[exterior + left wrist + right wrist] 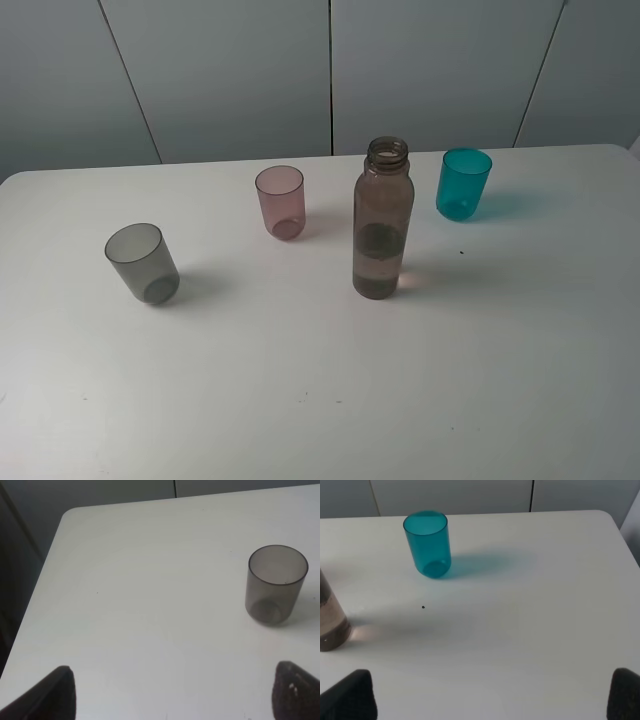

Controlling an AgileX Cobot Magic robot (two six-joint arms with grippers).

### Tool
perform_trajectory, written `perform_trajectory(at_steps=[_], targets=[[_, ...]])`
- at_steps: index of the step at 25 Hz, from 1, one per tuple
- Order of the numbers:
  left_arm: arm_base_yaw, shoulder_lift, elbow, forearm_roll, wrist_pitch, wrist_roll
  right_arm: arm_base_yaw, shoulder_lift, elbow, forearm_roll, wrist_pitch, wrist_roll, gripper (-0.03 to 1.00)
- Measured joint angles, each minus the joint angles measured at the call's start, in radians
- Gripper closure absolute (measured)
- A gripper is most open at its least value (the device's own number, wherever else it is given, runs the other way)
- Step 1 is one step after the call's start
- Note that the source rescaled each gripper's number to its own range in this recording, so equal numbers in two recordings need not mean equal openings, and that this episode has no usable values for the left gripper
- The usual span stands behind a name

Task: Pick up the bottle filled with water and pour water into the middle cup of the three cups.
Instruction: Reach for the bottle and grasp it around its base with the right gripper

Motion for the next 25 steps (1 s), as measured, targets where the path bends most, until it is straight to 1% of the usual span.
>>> perform_trajectory(at_steps=[25], targets=[[0.0, 0.0, 0.0, 0.0, 0.0, 0.0, 0.0, 0.0, 0.0, 0.0, 0.0, 0.0, -0.03]])
